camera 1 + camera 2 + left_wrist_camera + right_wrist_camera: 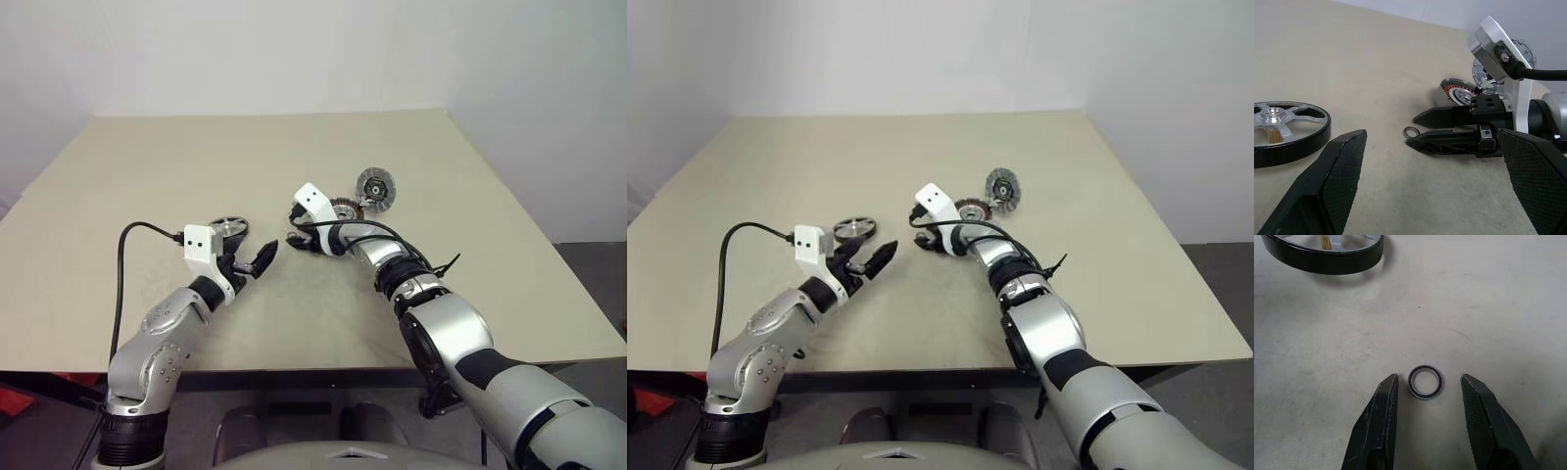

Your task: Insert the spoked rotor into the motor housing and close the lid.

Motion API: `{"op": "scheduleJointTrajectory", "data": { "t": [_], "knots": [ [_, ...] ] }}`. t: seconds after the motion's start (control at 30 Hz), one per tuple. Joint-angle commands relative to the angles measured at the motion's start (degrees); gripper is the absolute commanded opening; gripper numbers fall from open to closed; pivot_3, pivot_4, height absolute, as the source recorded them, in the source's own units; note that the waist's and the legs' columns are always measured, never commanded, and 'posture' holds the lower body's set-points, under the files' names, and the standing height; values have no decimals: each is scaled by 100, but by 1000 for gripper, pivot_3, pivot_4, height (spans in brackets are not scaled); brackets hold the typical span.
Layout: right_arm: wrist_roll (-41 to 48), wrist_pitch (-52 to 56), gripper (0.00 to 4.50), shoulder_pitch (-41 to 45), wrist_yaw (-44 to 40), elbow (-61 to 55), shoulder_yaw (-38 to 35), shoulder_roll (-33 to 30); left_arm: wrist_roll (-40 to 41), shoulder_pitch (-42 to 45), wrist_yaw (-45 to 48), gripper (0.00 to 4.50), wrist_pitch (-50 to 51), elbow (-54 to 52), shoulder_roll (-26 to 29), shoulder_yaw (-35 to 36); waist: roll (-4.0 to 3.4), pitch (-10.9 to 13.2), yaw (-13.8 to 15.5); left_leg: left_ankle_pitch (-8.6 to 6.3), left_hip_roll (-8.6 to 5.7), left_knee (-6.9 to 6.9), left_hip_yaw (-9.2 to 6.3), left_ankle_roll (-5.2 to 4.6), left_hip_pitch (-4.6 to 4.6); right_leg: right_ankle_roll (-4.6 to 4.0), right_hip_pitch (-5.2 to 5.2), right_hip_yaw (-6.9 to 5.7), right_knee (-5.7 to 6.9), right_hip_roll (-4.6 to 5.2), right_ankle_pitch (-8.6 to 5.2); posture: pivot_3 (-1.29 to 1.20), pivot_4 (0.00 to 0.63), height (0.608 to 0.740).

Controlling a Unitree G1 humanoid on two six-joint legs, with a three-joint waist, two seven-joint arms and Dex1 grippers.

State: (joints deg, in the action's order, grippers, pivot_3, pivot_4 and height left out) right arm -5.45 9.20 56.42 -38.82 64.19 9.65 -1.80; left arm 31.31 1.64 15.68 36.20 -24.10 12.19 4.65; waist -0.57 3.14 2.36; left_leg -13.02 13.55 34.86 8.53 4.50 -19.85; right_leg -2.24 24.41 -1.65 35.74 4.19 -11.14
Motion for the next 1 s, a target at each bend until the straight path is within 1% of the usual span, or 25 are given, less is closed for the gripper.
{"op": "scheduleJointTrajectory", "data": {
  "t": [0.03,0.07,0.17,0.27,0.6,0.7,0.83,0.9,1.0],
  "knots": [
    [38,102,2280,-24,-97,-130,-28,25,-3,63,-8,4500,-84,-171,36,57,0,0,0,0,0,0,0,0,0,0,0,0,0,0,0,0,0,740],
    [34,116,2280,-36,-93,-129,-26,25,-6,66,-9,4500,-85,-169,37,60,0,0,0,0,0,0,0,0,0,0,0,0,0,0,0,0,0,740],
    [29,129,1665,-42,-71,-118,-30,21,-14,75,-10,4500,-91,-156,43,69,0,0,-1,0,0,0,0,0,1,0,0,0,0,0,0,0,0,740],
    [16,114,747,-36,-76,-139,-19,14,-19,79,-3,4500,-97,-144,51,77,0,0,0,0,-1,0,0,0,4,0,-1,1,2,0,0,0,0,740],
    [41,114,747,-11,-112,-265,-43,-57,-13,80,23,4500,-108,-131,72,93,0,0,3,1,0,-1,0,0,7,-1,-3,1,3,0,1,0,0,740],
    [180,347,747,-62,-415,-914,-66,-144,-6,67,19,4500,-101,-145,69,96,0,0,11,1,0,-1,0,0,4,-1,-3,0,2,0,1,0,0,740],
    [380,993,747,-226,-746,-2118,-106,-402,-1,67,17,4500,-96,-140,60,89,0,0,13,1,0,-3,0,1,-1,-1,-2,0,-3,0,0,0,0,740],
    [387,1157,747,-261,-694,-2337,-122,-538,-1,76,23,4500,-99,-126,55,81,1,0,15,2,-1,-5,0,2,1,0,-2,0,-4,0,0,0,0,740],
    [368,1216,747,-236,-581,-2308,-150,-747,-12,101,38,4500,-111,-84,47,57,1,0,16,3,-1,-5,0,3,4,0,-3,1,-3,0,0,0,0,740]
  ]
}}
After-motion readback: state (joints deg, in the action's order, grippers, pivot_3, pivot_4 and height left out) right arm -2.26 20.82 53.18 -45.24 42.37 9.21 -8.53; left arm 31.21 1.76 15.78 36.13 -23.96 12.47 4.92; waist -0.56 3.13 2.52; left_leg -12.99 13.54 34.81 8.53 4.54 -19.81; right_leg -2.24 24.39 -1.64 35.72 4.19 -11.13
